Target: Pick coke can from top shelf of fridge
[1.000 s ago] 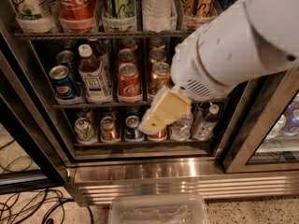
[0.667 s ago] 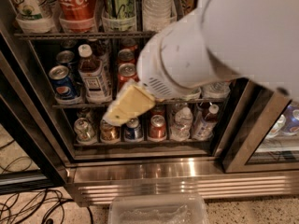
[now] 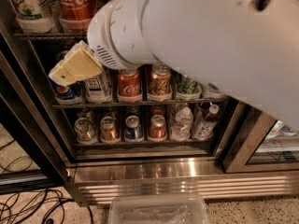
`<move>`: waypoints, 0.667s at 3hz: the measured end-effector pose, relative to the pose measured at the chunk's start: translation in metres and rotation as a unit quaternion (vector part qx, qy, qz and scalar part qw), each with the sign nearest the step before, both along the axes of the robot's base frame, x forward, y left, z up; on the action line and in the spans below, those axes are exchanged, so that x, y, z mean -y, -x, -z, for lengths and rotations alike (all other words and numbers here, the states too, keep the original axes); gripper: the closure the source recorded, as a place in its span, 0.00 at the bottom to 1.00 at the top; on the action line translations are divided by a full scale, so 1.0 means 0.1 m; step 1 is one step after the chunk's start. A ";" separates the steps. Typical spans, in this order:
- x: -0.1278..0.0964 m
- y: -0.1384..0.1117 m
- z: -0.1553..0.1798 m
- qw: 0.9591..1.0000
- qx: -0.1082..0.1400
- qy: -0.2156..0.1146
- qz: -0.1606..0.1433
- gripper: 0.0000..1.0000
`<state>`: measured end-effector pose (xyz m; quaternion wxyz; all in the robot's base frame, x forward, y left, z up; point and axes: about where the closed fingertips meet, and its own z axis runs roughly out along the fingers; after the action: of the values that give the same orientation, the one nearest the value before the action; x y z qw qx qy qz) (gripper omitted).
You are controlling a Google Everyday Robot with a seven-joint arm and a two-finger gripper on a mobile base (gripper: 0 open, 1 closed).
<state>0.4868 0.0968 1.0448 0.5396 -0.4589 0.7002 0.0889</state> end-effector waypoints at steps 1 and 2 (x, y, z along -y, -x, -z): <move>-0.04 0.03 -0.16 1.000 0.020 -0.008 0.001 0.00; -0.09 0.10 -0.30 0.999 0.033 -0.008 -0.001 0.00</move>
Offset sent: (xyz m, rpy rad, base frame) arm -0.0008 0.0035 0.0150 0.0187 -0.0390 -0.0034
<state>0.4767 0.1058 1.0744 0.5657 -0.4582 0.6808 0.0801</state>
